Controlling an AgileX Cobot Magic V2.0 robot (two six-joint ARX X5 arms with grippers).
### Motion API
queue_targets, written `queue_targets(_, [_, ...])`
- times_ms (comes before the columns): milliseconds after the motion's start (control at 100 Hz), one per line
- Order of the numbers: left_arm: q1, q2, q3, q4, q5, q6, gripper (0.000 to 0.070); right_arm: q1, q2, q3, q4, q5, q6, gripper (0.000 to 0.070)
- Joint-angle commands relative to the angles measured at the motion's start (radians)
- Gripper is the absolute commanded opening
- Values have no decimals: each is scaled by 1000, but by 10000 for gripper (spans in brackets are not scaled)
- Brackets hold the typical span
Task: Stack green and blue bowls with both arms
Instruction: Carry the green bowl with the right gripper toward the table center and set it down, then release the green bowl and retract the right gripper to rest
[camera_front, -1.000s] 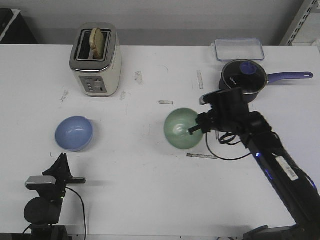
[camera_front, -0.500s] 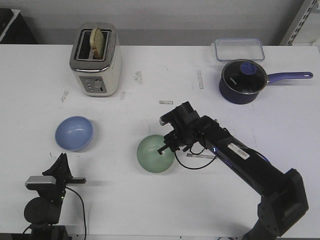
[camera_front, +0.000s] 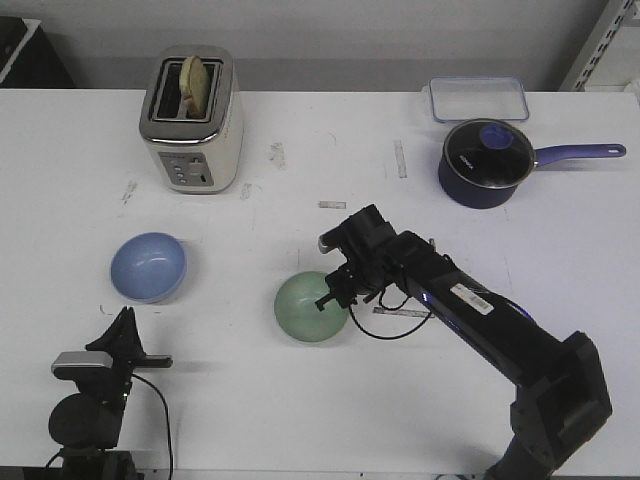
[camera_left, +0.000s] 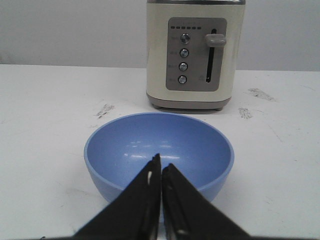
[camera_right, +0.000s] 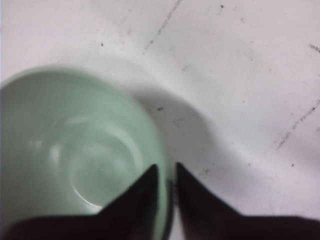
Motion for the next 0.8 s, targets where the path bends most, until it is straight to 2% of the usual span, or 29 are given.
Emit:
queue_targets(0, [1,-3,-20,10,2,-2,3,8,23,13,0,-8,3,345])
queue_targets(70, [1,-3,-20,11,2,-2,3,8,18,17,-1,-30,3,438])
queue_targets(120, [1,-3,-20,11,2,-2,3,8,14,27,-2,-50,3,477])
queue_targets(310, [1,-3,-20,11,2,-2,3,-8,-44,105,-1,-61,2,476])
queue_targets(360, [1,-3,-20,11,2,-2,3,-20,-73,125,-1,-55,2,437])
queue_targets(400, [1,-3,-20,11,2,-2,3,-35,-100,135,2,-55,-2,367])
queue_targets(520, [1,-3,-20,11,2,-20,3,-91,-194,139,27,-32,-4,8])
queue_targets(590, [1,-3,-20,11,2,-30,3,-133,-246,138,26,30,-7,0])
queue_targets(710, [1,-3,-20,10,2,-29,3,-225,-326,118,18,185,-20,0])
queue_targets(790, [1,-3,-20,11,2,-29,3,-299,-385,64,35,230,-20,0])
